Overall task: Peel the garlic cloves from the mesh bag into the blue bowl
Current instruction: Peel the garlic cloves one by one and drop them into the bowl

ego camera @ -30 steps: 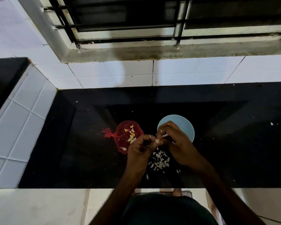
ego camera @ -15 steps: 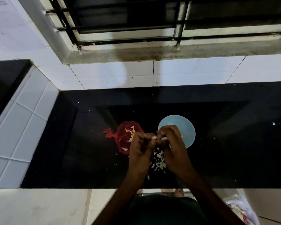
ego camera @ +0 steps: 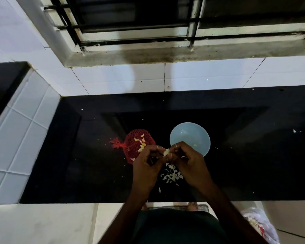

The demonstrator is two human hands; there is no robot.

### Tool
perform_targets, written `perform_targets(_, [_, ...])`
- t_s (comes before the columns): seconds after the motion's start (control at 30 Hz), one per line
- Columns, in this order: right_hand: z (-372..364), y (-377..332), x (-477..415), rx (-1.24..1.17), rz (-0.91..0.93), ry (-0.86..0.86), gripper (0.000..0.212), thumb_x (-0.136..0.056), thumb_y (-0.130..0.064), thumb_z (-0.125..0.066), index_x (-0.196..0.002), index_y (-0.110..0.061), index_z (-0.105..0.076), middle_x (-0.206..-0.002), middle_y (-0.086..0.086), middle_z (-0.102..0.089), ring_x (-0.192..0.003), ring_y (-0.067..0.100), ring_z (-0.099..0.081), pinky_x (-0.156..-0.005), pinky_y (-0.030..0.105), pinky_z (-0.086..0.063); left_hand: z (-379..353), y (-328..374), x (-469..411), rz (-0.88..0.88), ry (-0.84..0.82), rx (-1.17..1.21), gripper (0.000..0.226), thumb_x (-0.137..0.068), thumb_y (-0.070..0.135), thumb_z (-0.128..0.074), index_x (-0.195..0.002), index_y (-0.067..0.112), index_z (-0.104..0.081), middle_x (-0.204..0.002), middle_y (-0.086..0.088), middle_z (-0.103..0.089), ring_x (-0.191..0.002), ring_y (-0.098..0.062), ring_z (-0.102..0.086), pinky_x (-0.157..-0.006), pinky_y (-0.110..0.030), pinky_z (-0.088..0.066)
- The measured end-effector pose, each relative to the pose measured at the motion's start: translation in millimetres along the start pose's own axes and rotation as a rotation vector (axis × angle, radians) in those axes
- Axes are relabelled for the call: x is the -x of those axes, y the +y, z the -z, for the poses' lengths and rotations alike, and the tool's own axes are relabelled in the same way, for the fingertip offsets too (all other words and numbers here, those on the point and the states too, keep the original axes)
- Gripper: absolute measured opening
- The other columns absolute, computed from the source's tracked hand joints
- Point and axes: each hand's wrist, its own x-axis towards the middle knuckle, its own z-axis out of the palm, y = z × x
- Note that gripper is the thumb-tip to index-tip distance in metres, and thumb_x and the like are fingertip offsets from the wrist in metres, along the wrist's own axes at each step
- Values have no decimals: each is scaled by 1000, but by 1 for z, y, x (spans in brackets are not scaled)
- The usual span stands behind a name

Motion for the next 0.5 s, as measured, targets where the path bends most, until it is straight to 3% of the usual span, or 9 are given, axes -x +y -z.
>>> perform_targets(0.13, [0, 2, -3, -29, -31, -9, 8, -93, -28, -72, -95, -23, -66, -93, -5, -70, -89, 17, -70, -78, 43, -60, 1, 3, 0, -20, -19, -56, 18, -85, 13, -79, -101, 18, -73, -99, 7, -75, -94, -15, -72, -83, -32, -61])
perform_targets(0.3, [3, 5, -6, -26, -48, 19, 9, -96, -11, -66, -95, -20, -68, -93, -6, -70, -92, 15, -69, -75, 29, -59, -1, 4, -2, -28, 16, -63, 19, -87, 7, -76, -100, 21, -78, -97, 11, -78, -93, -8, -75, -86, -25, -60])
perform_targets(0.37, [3, 5, -8, -25, -30, 13, 12, -96, -8, -65, -96, -20, -67, -95, -5, -69, -92, 18, -69, -76, 32, -59, -4, 7, -2, -4, 29, -33, 21, -87, 6, -75, -101, 22, -78, -98, 12, -78, -95, -8, -74, -86, -22, -58])
perform_targets(0.5, [4, 5, -9, -78, -20, -16, 11, -93, -8, -70, -98, -18, -67, -99, -2, -68, -93, 22, -67, -77, 35, -60, -5, 2, -5, 85, 43, 13, 16, -92, 10, -72, -103, 20, -78, -101, 6, -78, -98, -12, -73, -89, -30, -59])
